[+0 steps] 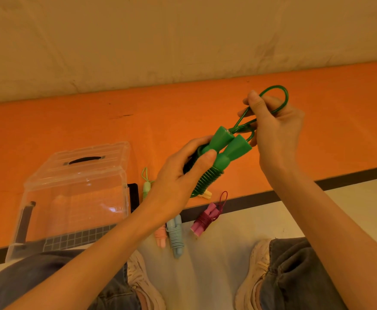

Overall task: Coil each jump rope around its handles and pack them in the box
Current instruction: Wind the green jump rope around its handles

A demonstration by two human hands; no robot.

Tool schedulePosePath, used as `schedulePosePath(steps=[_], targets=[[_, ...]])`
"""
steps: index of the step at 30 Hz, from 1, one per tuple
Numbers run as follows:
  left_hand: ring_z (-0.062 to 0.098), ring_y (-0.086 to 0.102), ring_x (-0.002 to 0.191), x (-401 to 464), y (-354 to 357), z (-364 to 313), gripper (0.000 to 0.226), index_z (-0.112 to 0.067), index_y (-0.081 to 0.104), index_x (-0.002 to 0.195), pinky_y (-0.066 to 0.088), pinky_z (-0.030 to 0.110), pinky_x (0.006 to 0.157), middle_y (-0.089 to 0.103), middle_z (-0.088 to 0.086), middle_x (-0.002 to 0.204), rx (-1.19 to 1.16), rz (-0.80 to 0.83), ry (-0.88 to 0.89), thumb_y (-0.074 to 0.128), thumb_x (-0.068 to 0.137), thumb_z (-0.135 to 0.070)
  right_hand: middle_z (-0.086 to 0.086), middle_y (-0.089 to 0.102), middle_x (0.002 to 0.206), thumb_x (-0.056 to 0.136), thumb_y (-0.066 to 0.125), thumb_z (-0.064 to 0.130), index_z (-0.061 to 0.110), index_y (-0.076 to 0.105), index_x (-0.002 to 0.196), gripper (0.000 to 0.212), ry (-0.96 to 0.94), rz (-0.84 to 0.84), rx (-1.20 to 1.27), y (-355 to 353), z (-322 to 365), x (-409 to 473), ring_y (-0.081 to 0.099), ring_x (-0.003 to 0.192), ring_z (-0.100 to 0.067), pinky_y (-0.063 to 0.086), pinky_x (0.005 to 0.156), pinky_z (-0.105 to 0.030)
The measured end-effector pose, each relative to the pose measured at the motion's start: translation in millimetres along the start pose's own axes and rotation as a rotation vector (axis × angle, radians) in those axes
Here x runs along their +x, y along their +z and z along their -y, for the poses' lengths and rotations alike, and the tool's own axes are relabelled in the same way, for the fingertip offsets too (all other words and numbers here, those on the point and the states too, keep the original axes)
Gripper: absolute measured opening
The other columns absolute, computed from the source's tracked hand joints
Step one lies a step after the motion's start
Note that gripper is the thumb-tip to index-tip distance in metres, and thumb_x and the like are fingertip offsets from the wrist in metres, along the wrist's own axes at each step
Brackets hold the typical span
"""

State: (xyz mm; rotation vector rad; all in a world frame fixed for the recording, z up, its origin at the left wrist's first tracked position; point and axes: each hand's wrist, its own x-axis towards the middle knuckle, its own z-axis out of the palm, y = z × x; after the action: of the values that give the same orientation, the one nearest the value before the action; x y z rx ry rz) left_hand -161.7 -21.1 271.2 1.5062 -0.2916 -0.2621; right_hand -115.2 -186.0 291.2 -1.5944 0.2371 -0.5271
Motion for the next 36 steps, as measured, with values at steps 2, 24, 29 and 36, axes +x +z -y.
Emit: schedulePosePath(steps=[2,24,29,36], targets=[[0.015,0.07,0.085,2,1,-1,0.031,-0.024,0.058,0.118,0.051,0.017,0.065,0.068,0.004,0.103,-0.03,-0.003,-0.04,0.053,0.088,-0.028,-0.003,0.068,0.067,0.093,0.061,0.024,0.014,0.069,0.078,0.02,-0.003,0.007,-0.015,0,-1,0,0.061,0.049,-0.014,0.041,0.039,-0.024],[0.007,0.069,0.075,13,-9,0,0.028,-0.023,0.056,0.121,0.048,0.013,0.058,0.069,-0.001,0.094,-0.044,-0.001,-0.097,0.048,0.097,-0.013,-0.013,0.071,0.082,0.094,0.058,0.013,0.003,0.069,0.086,0.017,0.215,0.195,0.091,1,-12,10,0.069,0.072,-0.019,0.055,0.066,-0.025],[0.007,0.068,0.069,15,-8,0,0.028,-0.02,0.06,0.123,0.047,0.013,0.055,0.07,0.001,0.086,-0.012,0.004,-0.117,0.05,0.096,-0.017,-0.017,0.067,0.082,0.095,0.056,0.013,0.007,0.067,0.078,0.021,0.286,0.105,0.142,1,-10,8,0.066,0.079,-0.031,0.057,0.066,-0.03],[0.01,0.068,0.081,16,-10,2,0.03,-0.022,0.059,0.124,0.053,0.019,0.066,0.072,0.003,0.094,-0.021,0.025,-0.129,0.046,0.097,-0.023,-0.01,0.068,0.081,0.096,0.055,0.019,0.01,0.065,0.08,0.021,0.228,0.094,0.088,3,-8,5,0.066,0.069,-0.017,0.048,0.051,-0.02]])
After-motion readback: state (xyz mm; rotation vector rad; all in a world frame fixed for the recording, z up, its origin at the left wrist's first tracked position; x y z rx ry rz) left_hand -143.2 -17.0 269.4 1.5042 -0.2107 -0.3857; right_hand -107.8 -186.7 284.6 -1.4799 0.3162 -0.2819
